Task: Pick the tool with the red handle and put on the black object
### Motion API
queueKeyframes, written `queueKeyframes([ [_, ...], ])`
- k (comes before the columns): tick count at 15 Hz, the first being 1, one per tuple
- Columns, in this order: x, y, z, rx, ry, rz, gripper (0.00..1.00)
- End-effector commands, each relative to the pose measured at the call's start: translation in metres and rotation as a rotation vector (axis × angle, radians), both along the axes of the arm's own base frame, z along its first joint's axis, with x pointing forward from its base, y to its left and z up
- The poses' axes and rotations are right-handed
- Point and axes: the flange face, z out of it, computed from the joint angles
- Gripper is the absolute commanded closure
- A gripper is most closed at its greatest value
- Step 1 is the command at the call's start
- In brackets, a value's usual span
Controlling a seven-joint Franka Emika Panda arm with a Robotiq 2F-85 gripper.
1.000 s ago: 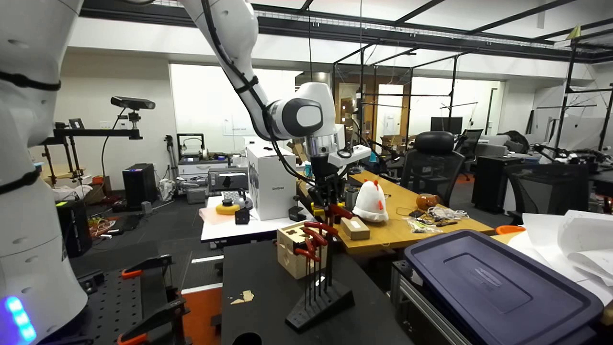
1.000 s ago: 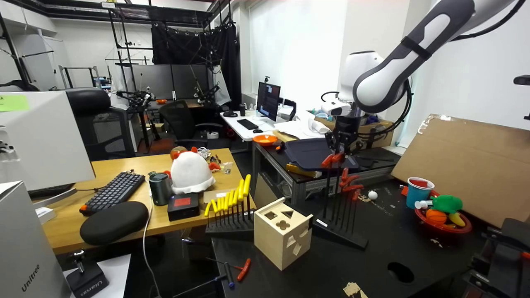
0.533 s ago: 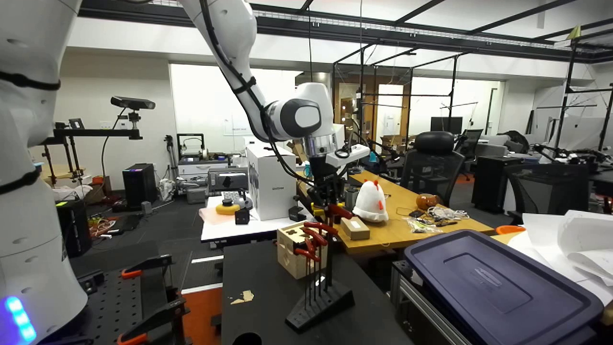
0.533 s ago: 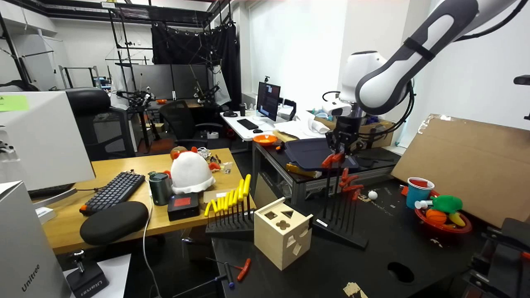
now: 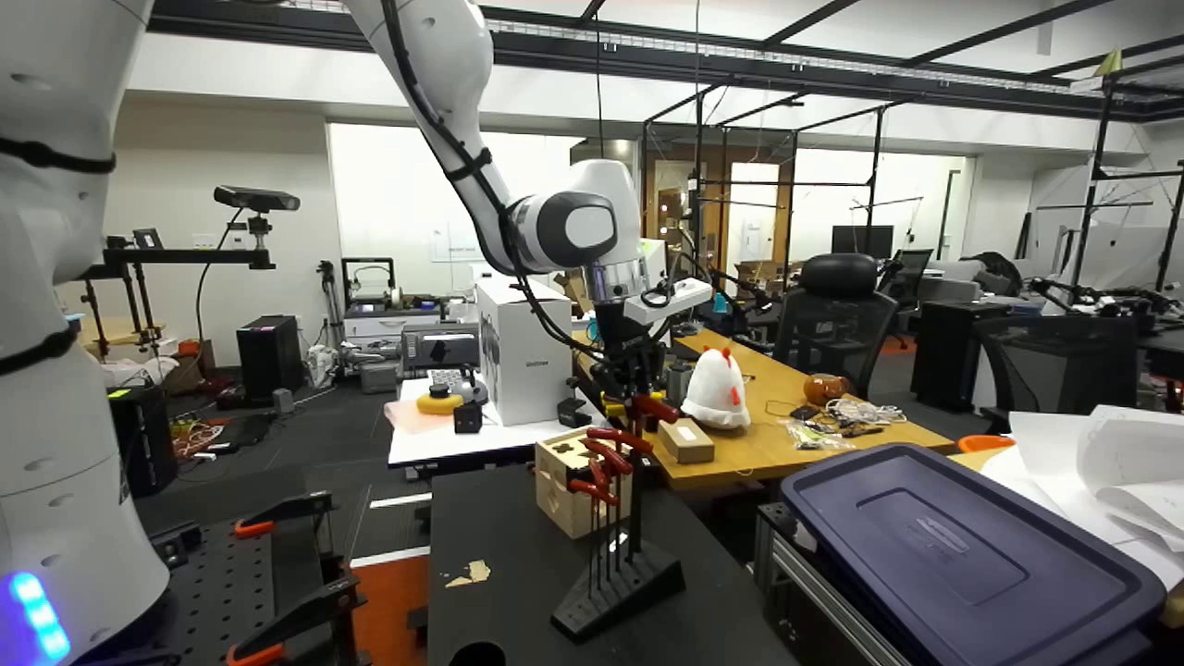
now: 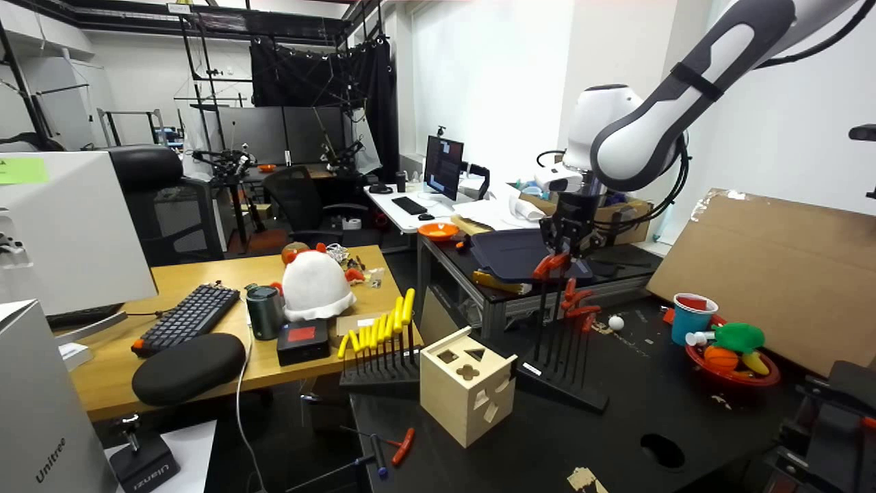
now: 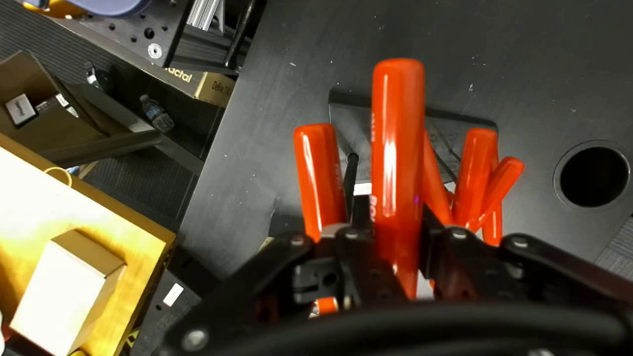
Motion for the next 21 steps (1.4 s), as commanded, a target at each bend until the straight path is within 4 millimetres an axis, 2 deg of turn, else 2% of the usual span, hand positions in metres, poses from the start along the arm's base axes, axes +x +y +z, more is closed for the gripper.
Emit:
queueKeyframes([
  [1, -0.0060, 0.0005, 0.0145, 0.028, -0.041, -0.037, 0.94],
  [21, -0.0077, 0.0062, 0.0125, 0.095, -0.022, -0.075, 0.94],
])
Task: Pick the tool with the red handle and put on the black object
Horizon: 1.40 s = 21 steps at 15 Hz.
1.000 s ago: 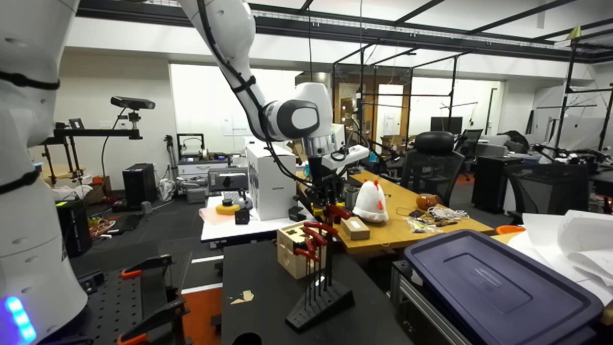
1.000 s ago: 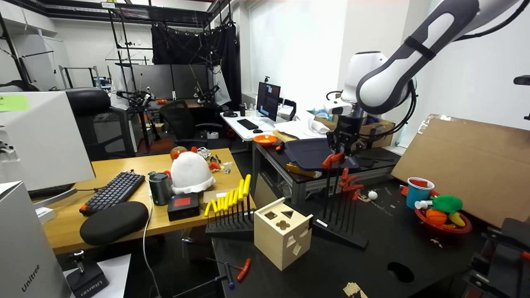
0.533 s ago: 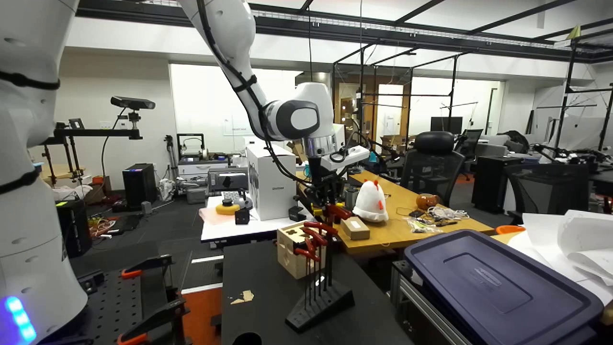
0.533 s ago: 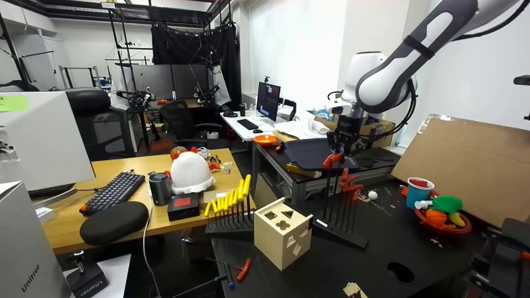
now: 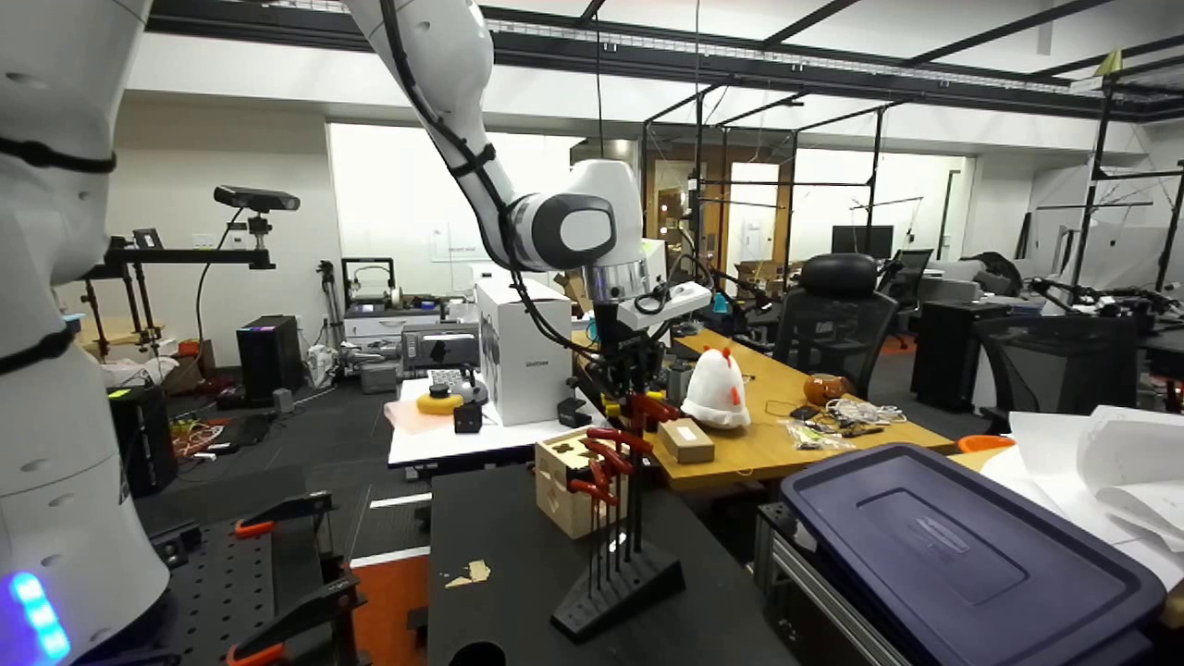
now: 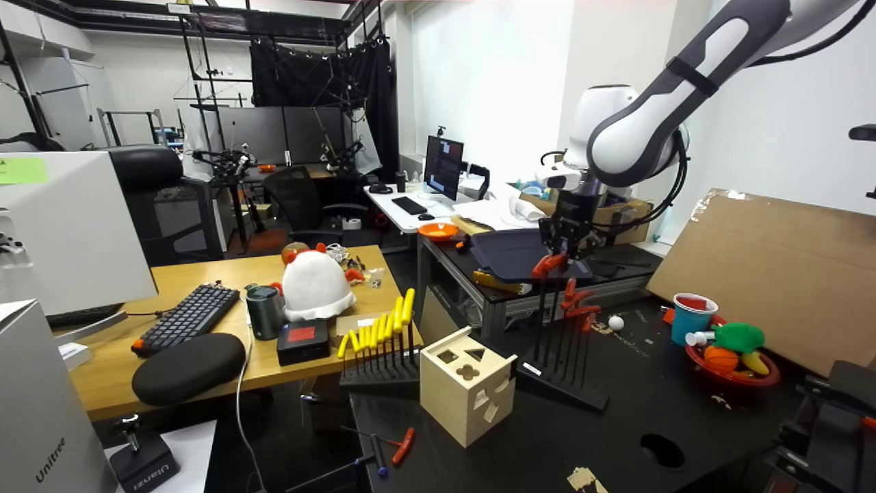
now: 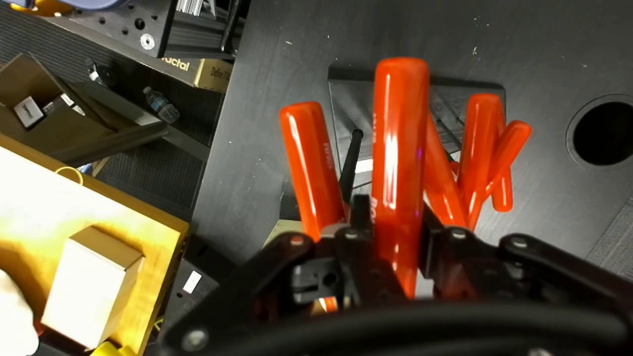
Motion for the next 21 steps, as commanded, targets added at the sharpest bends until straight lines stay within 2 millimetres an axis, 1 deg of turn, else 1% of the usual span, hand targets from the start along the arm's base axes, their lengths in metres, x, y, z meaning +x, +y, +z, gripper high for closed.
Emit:
queueKeyframes([
  [1, -0.007, 0.004, 0.012, 0.024, -0.017, -0.006, 0.94],
  [10, -0.009, 0.012, 0.009, 0.077, -0.007, -0.020, 0.94],
  [13, -0.011, 0.012, 0.007, 0.081, -0.007, -0.015, 0.94],
  [17, -0.017, 0.010, 0.003, 0.083, -0.006, -0.010, 0.94],
  [21, -0.025, 0.008, -0.005, 0.085, 0.012, -0.019, 0.94],
])
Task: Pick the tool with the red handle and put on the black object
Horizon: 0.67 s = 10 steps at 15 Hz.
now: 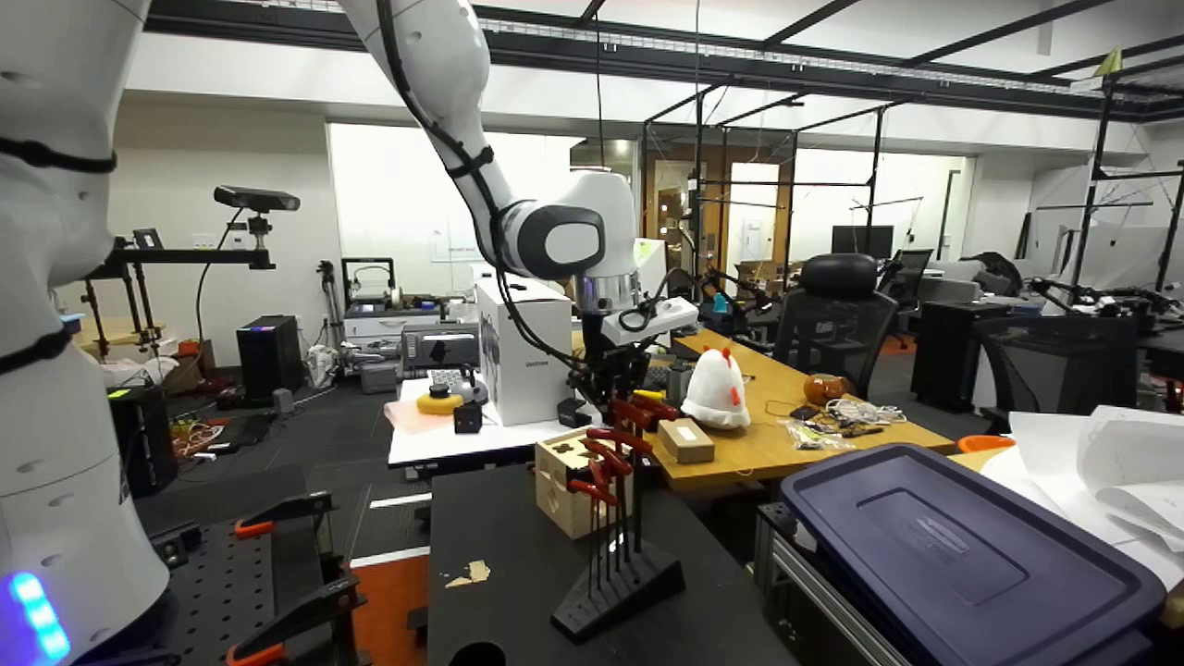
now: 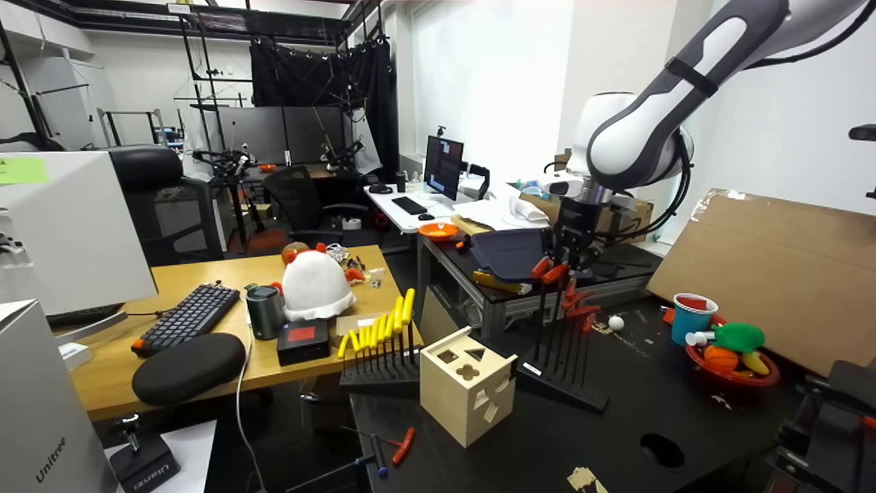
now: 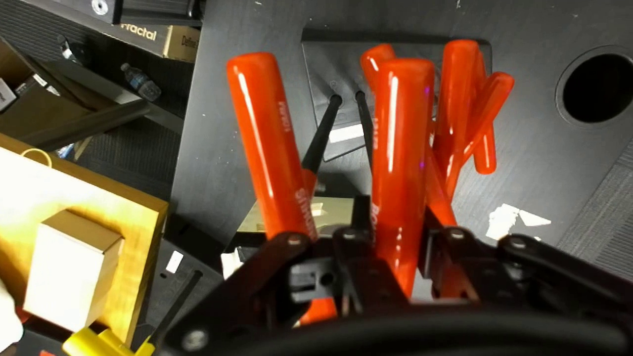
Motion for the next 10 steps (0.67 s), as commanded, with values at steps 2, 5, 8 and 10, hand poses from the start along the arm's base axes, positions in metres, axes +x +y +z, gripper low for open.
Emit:
queueKeyframes([
  [2, -0.0121, -0.0015, 0.0086, 0.010, -0.018, 0.007, 0.94],
  [5, -0.0118, -0.0024, 0.0075, 0.011, -0.016, 0.002, 0.94],
  [8, -0.0116, -0.0032, 0.0074, 0.010, -0.017, 0.000, 0.94],
  [10, -0.0113, -0.0034, 0.0064, 0.008, -0.017, 0.004, 0.94],
])
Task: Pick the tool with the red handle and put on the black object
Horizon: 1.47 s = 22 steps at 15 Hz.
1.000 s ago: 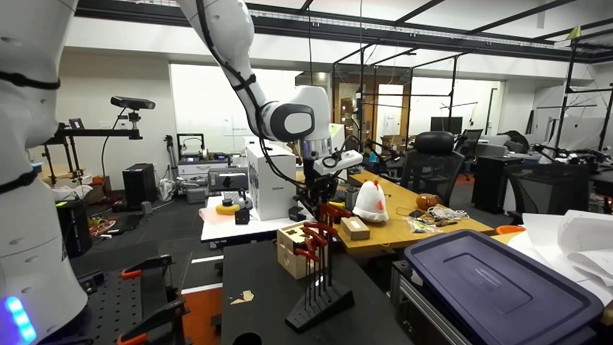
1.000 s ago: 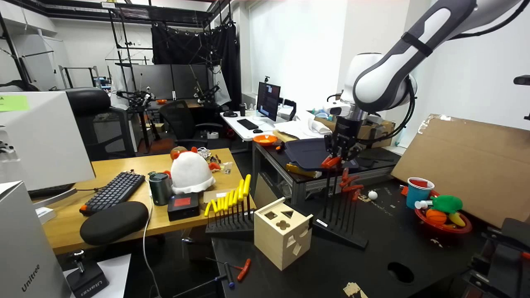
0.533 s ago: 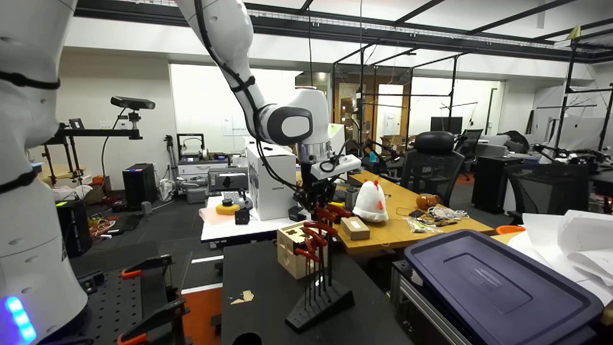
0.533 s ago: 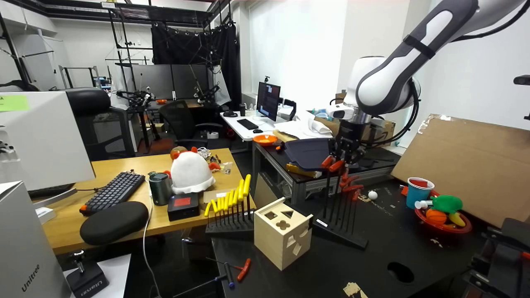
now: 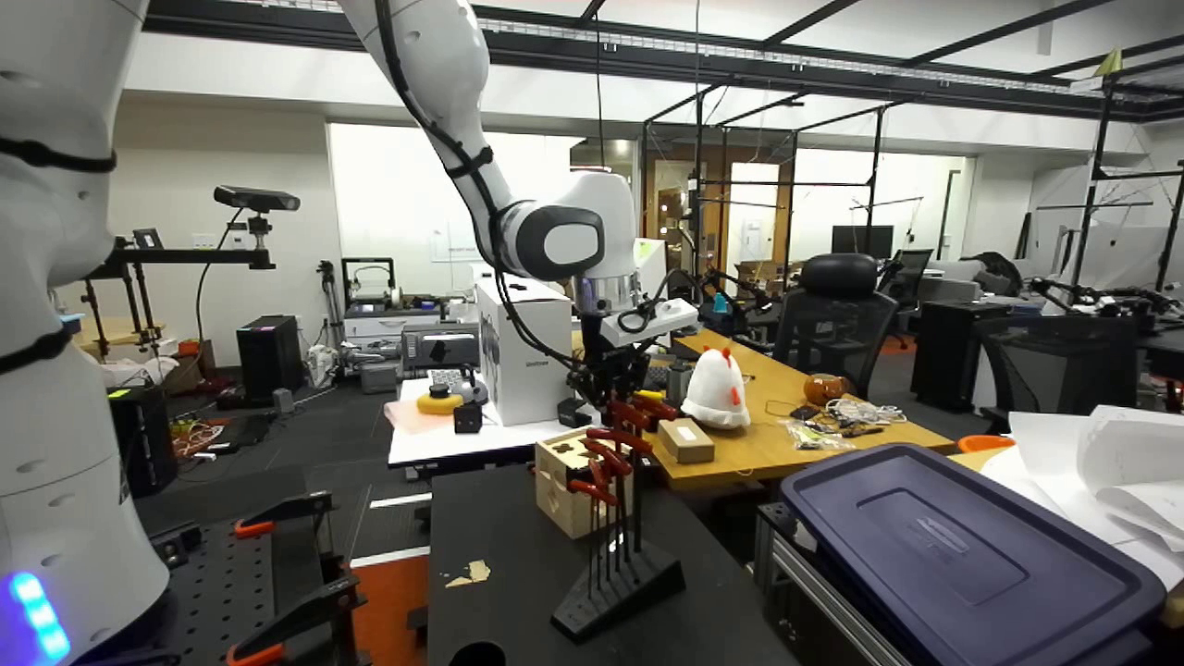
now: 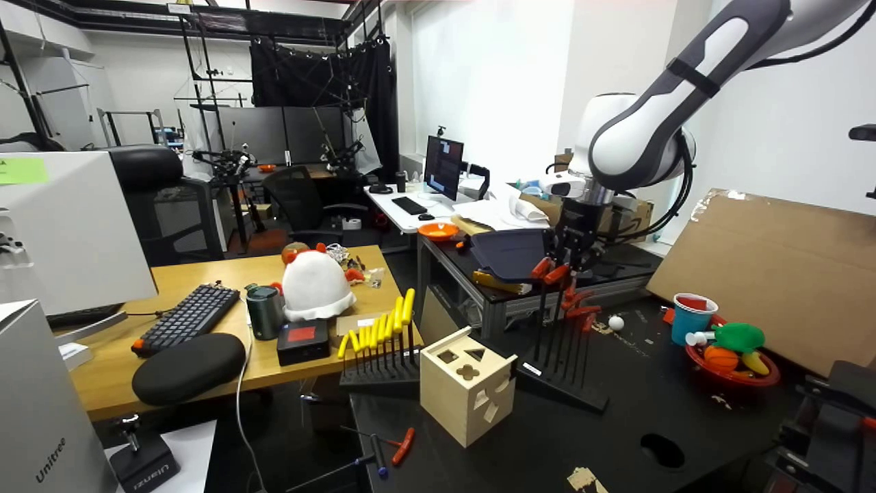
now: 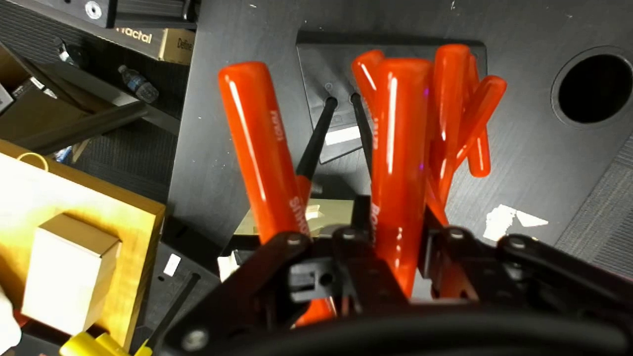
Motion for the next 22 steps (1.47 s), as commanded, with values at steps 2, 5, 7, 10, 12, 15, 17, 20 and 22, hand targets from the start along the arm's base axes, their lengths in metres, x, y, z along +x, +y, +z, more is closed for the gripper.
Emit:
queueKeyframes([
  [2, -0.0077, -0.0011, 0.0066, 0.000, -0.020, 0.025, 0.94],
  [5, -0.0053, 0.0015, 0.0069, -0.003, -0.013, 0.078, 0.94],
  [7, -0.0041, 0.0040, 0.0070, 0.001, -0.011, 0.129, 0.94],
  [10, -0.0028, 0.0054, 0.0077, -0.003, -0.010, 0.194, 0.94],
  [12, -0.0031, 0.0041, 0.0083, -0.009, -0.006, 0.226, 0.94],
  [15, -0.0041, 0.0023, 0.0078, -0.014, -0.004, 0.260, 0.94],
  [17, -0.0045, 0.0014, 0.0066, -0.014, -0.003, 0.263, 0.52],
  [20, -0.0057, 0.0016, 0.0053, -0.011, -0.003, 0.266, 0.37],
  [22, -0.0071, 0.0019, 0.0048, -0.011, -0.003, 0.261, 0.22],
])
